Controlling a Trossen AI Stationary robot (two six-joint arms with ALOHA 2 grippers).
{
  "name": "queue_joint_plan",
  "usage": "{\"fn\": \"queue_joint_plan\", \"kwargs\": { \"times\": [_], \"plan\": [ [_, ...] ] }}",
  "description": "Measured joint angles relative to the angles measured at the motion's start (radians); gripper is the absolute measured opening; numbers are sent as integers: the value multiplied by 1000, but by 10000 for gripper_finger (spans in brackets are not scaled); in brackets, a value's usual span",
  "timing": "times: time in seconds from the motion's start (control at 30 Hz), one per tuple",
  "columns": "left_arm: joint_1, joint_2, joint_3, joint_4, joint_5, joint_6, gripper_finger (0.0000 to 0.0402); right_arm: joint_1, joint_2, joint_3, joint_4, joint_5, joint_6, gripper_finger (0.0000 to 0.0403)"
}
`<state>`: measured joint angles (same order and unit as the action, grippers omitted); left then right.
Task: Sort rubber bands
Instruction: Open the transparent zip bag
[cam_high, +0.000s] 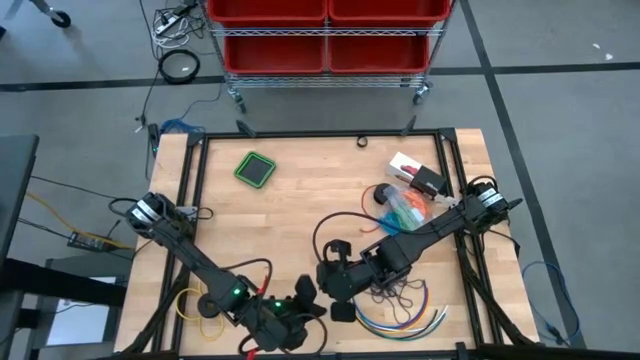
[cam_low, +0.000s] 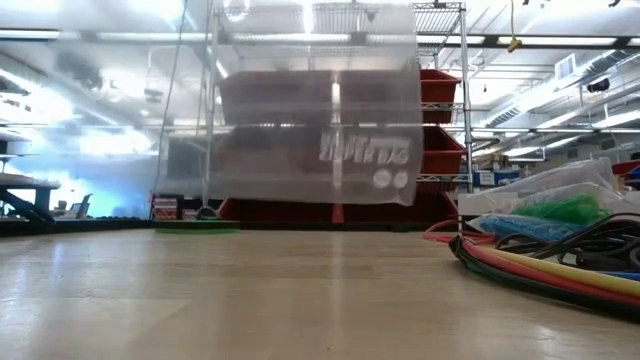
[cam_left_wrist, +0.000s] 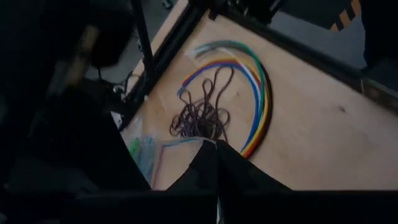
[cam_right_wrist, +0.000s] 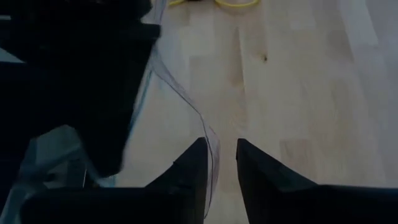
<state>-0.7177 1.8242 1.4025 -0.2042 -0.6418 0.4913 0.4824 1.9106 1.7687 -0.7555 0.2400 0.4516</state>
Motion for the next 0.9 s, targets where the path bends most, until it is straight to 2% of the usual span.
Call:
{"fn": "queue_joint_plan", "kwargs": {
  "times": [0.27,0.43,0.63,0.9],
  "plan": [
    [-4,-1,1,29,-37,56,1,0,0,-2,33,-51,-29,75],
    [-4,-1,2,30,-45,59,1,0,2,-64,130,-110,-38,75],
    [-5,-1,2,30,-43,56,1,-1,4,-108,156,-39,-23,63],
    [-10,-1,2,14,-11,-3,1,-4,3,-61,113,26,-33,5]
  ]
}}
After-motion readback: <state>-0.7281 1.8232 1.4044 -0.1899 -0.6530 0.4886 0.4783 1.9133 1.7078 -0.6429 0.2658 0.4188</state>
